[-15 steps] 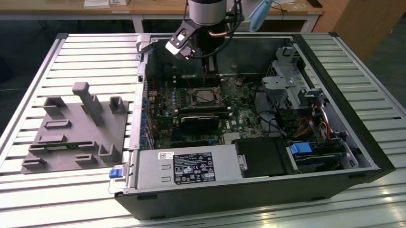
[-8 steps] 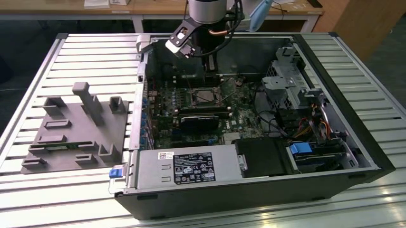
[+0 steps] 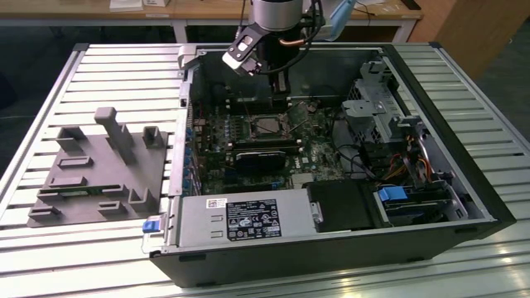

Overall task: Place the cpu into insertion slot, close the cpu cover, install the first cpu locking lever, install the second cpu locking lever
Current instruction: 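Close the cpu cover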

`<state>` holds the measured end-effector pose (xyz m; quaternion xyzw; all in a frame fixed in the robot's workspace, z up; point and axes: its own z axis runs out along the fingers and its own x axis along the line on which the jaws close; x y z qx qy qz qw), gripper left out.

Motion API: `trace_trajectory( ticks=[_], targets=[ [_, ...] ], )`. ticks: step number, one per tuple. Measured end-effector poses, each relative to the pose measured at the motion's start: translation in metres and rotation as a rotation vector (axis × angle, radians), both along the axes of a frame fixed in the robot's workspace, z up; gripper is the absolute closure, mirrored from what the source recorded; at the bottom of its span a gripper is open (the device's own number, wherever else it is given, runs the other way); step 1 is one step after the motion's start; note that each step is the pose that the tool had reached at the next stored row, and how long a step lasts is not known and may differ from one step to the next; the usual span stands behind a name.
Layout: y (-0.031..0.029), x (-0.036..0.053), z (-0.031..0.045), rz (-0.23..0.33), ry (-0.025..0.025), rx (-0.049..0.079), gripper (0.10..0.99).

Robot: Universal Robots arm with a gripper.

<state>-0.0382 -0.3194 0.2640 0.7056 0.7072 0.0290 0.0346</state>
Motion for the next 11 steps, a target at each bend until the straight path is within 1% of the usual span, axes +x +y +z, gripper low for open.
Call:
trace_trajectory(
  ticks=[4,11],
  targets=[
    [0.0,0.0088,0.0,0.0,0.0,0.0,0.984],
    [0.0,0.0294,0.0,0.0,0.0007,0.0,0.984]
  ],
)
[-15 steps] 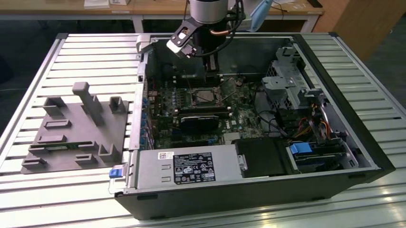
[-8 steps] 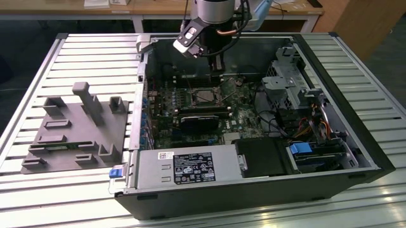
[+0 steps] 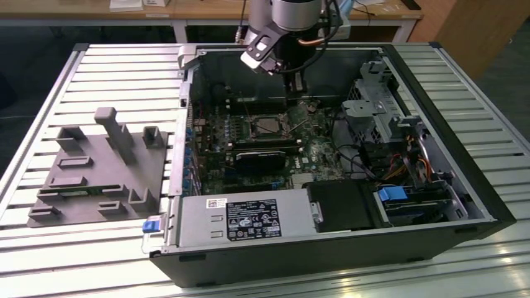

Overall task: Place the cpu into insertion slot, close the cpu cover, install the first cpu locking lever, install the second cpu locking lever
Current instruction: 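Close the cpu cover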

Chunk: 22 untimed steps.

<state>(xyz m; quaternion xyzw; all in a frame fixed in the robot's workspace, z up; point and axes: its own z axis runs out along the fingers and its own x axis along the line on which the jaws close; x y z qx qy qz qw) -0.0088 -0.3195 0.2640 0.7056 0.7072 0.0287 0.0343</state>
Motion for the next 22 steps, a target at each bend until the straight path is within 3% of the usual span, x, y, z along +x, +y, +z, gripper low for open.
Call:
trace_trajectory(
  ticks=[11,18,22],
  targets=[
    [0.0,0.0331,0.0,0.0,0.0011,0.0,0.984],
    [0.0,0.0492,0.0,0.0,0.0014,0.0,0.984],
    [0.0,0.054,-0.0002,-0.001,0.0015,0.0,0.984]
  ],
)
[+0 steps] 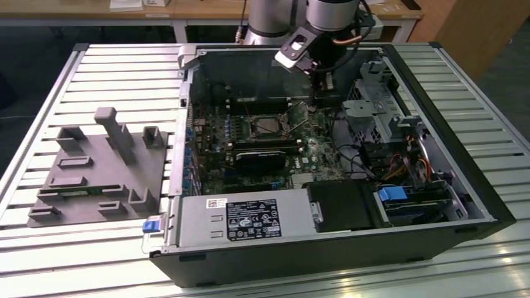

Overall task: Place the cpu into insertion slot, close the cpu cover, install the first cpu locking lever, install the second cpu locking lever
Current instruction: 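Close the cpu cover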

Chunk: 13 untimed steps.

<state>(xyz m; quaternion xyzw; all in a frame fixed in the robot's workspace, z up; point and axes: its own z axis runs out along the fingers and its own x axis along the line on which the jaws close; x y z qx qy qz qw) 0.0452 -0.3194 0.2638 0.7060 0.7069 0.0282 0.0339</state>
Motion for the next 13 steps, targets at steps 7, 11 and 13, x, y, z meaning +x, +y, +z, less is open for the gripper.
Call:
trace_trajectory(
  ticks=[7,11,13],
  targets=[
    [0.0,0.0024,-0.0056,-0.007,0.0,0.0,0.984],
    [0.0,0.0032,-0.0108,-0.01,0.0,0.0,0.984],
    [0.0,0.0039,-0.0122,-0.012,0.0,0.0,0.984]
  ],
)
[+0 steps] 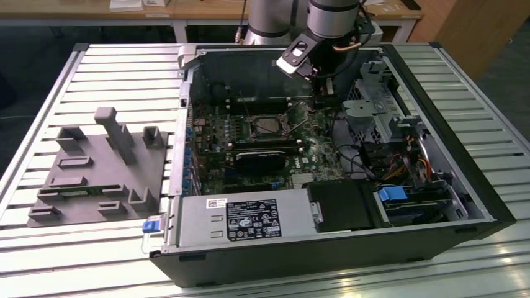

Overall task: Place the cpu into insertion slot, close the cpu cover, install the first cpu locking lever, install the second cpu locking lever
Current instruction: 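Close the cpu cover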

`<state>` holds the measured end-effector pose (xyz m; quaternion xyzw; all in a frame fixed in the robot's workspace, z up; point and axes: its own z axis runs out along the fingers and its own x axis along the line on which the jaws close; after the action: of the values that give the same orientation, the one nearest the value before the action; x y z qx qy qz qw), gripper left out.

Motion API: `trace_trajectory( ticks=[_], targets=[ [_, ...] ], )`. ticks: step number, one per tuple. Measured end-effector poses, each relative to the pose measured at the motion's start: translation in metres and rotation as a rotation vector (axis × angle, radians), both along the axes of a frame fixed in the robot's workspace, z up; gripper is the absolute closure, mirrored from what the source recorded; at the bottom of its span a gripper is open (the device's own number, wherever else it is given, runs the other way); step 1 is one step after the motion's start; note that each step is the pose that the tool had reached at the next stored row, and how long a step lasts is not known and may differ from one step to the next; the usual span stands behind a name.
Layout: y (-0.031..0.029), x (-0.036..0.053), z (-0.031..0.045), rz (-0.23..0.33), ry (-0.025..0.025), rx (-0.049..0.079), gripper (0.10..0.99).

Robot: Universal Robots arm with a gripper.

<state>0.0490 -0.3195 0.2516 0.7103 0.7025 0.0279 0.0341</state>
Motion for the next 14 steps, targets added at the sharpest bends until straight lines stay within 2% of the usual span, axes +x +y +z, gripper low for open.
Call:
trace_trajectory(
  ticks=[7,14],
  targets=[
    [0.0,0.0003,-0.0088,-0.004,0.0,0.0,0.984],
    [0.0,0.0003,-0.0097,-0.005,0.0012,-0.001,0.984]
  ],
)
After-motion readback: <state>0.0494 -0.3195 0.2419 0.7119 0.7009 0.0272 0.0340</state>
